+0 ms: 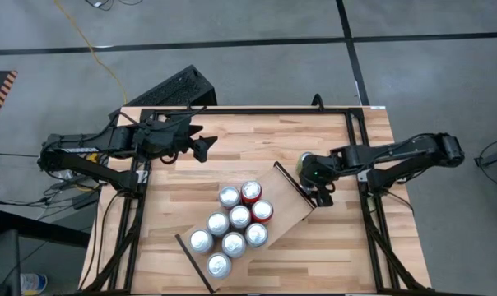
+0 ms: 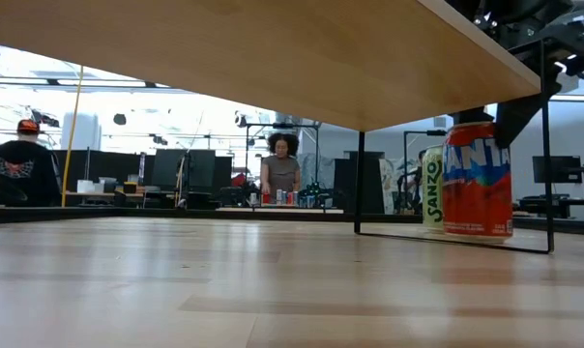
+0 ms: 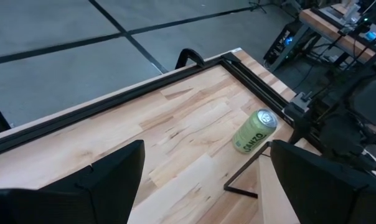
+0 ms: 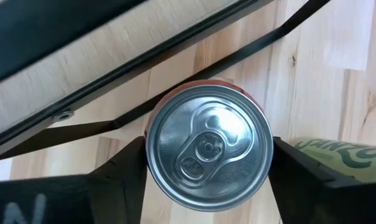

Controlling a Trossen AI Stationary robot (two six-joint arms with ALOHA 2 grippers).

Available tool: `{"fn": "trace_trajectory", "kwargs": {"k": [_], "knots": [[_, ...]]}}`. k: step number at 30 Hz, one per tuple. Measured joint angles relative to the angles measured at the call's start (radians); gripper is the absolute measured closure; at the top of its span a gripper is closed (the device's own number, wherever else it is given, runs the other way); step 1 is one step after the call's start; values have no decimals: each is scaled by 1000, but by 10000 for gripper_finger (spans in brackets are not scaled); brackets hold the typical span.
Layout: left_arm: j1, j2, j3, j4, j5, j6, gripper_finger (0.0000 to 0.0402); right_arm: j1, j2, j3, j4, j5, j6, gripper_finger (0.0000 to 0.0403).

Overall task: Place canned beverage on shelf
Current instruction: Put the red soda can on the shelf aligned with the other red soda cans

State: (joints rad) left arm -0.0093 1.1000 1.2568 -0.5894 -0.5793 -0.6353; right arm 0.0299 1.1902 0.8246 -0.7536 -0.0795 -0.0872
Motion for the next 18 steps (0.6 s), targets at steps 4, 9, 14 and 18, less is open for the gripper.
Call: {"fn": "trace_trajectory", "kwargs": {"k": [4,9,14,18], "knots": [[0,0,0,-3,-4,3,69,0,-4,0,-4,0,9,158],[0,0,0,-4,-4,3,69,-4,-57,0,-35,6,30,160],[0,0,0,-4,-5,10,69,-35,-146,0,-106,37,58,161],[0,0,0,-4,-5,10,69,-72,-207,26,-176,75,86,162]]}}
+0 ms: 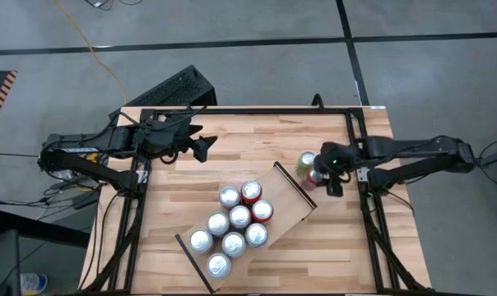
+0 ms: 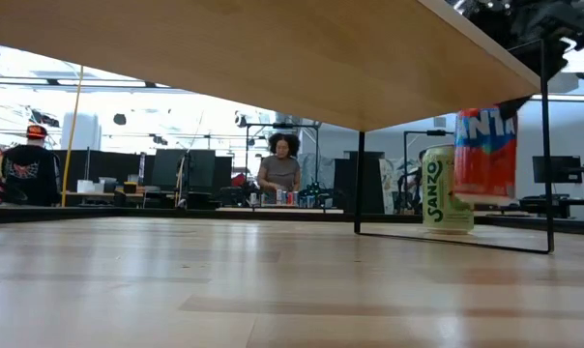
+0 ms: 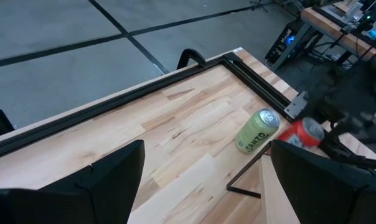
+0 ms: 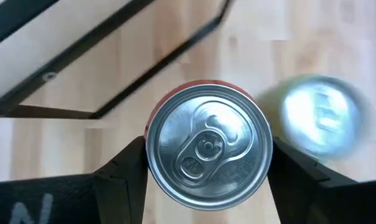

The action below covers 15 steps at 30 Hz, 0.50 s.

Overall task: Place canned beverage on shelf
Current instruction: Put the red soda can on the shelf aligned with the other red soda cans

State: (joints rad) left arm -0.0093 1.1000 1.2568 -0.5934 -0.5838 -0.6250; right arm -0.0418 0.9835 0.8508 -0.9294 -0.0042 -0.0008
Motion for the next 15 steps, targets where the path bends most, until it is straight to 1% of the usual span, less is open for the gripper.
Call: {"fn": "trace_trajectory", "kwargs": {"k": [5,9,12,15], "knots": [[0,0,0,0,0,0,69,-39,-45,96,-86,108,-4,162],[0,0,0,0,0,-5,69,-63,-56,196,-118,201,-26,162],[0,0,0,0,0,-5,69,-67,-55,283,-109,228,-40,162],[0,0,0,0,0,-7,69,-62,-44,372,-107,210,-52,162]]}}
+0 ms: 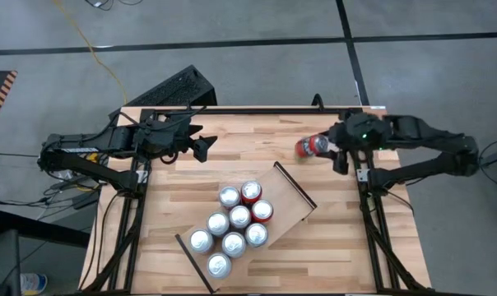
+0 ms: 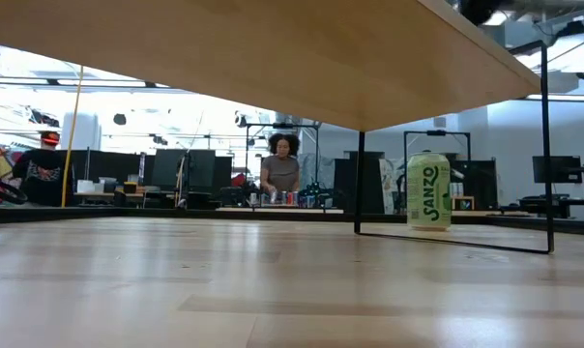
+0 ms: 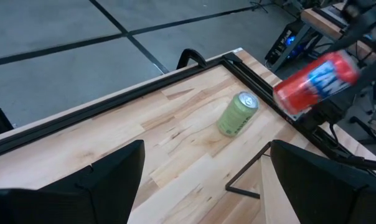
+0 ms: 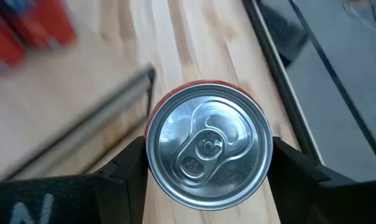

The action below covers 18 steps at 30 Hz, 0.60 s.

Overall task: Place canned beverage on shelf
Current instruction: Put the red soda can on the shelf aligned with the other red soda cans

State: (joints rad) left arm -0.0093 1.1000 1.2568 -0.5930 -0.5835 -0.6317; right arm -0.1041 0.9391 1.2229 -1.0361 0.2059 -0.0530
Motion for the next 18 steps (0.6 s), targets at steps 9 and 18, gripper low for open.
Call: {"fn": "trace_trajectory", "kwargs": {"k": [9,18], "knots": [[0,0,0,0,0,-5,69,157,89,200,53,-240,23,162],[0,0,0,0,29,-2,69,411,282,341,-72,-208,71,162]]}}
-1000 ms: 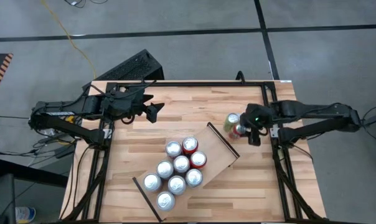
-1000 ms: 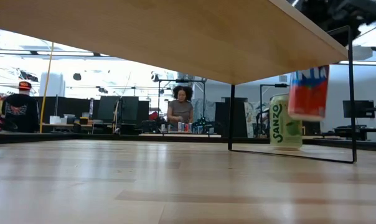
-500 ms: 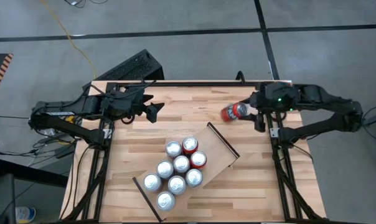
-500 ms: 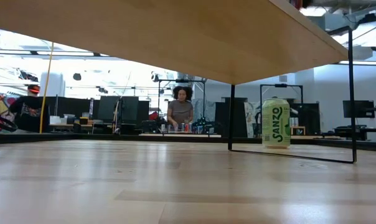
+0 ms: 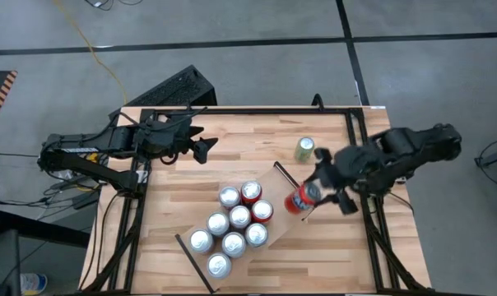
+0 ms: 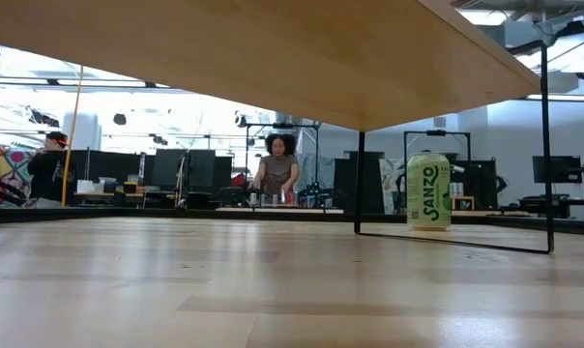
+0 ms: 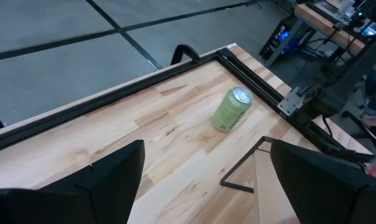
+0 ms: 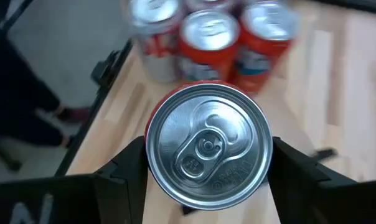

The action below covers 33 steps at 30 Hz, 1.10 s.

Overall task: Place canned beverage on shelf
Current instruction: Put the red soda can on the shelf aligned with the other red soda cans

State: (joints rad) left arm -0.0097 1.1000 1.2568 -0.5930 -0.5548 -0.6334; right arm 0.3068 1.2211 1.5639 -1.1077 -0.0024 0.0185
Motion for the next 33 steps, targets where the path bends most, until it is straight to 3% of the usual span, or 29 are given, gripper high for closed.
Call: {"fn": "trace_trajectory", "kwargs": {"k": [6,14,33], "knots": [[0,0,0,0,31,1,69,121,123,94,-25,68,1,162],[0,0,0,-1,87,8,69,175,248,166,-46,78,-12,162],[0,0,0,-2,154,51,69,189,423,292,-93,23,-439,162]]}}
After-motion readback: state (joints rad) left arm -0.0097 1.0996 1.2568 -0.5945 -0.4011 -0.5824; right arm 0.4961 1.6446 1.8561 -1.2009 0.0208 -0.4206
